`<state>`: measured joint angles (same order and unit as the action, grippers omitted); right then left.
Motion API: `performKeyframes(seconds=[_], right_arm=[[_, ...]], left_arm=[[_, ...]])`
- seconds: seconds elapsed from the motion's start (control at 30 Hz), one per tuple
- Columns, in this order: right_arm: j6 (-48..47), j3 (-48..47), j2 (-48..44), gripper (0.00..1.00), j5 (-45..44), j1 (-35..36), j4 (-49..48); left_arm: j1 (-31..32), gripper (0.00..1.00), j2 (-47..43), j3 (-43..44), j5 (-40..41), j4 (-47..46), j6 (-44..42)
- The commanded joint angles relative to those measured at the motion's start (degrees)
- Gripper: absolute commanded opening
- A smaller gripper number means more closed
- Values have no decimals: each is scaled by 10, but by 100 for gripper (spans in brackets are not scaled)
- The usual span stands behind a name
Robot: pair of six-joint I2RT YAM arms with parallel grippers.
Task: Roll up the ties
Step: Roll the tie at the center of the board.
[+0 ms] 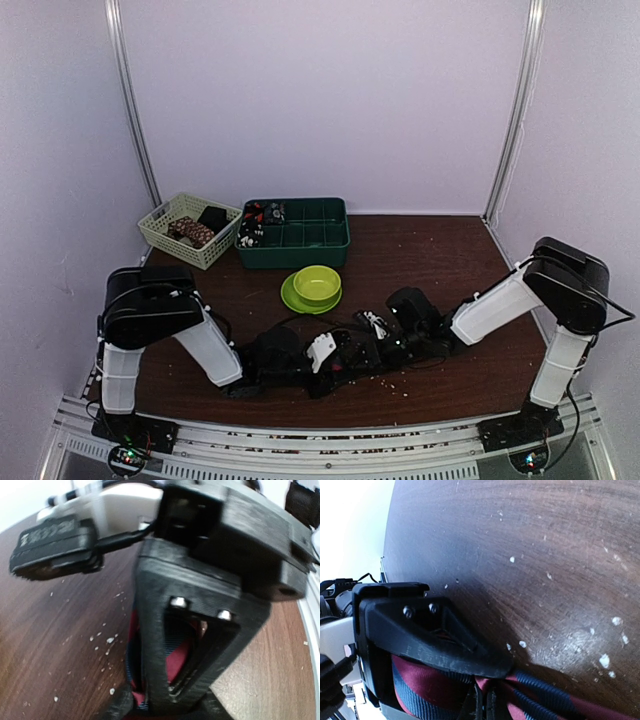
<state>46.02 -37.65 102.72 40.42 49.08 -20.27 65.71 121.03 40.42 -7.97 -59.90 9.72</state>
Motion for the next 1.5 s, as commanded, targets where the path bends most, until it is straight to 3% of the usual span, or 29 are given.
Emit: performKeyframes(seconds=[0.0,0.1,0.2,0.23,0.47,0.8,0.97,1.1,1.47], right_arm=[[7,33,7,0,-40,-2,65],[10,40,-37,2,-33,-12,68],[-2,28,-89,25,-30,-24,94],[-9,19,-103,27,-32,-26,109],[-73,-30,-67,17,-44,-48,189],[-78,23,-23,13,-56,-51,174],[-35,31,-80,32,-25,-44,107],[-16,-1,-134,44,-27,-14,118],[74,-21,-64,48,6,16,15]], left_arm=[[-3,33,4,2,24,19,9],[-3,26,-14,-23,28,45,2],[-4,22,-27,-25,26,98,-14],[-4,21,-30,-24,23,109,-18],[-7,20,-39,-5,9,165,-34],[-23,24,-101,5,-5,282,-71],[-23,26,-81,38,-23,329,-85],[-23,27,-72,45,-29,336,-85],[-23,29,-71,42,-31,334,-87]])
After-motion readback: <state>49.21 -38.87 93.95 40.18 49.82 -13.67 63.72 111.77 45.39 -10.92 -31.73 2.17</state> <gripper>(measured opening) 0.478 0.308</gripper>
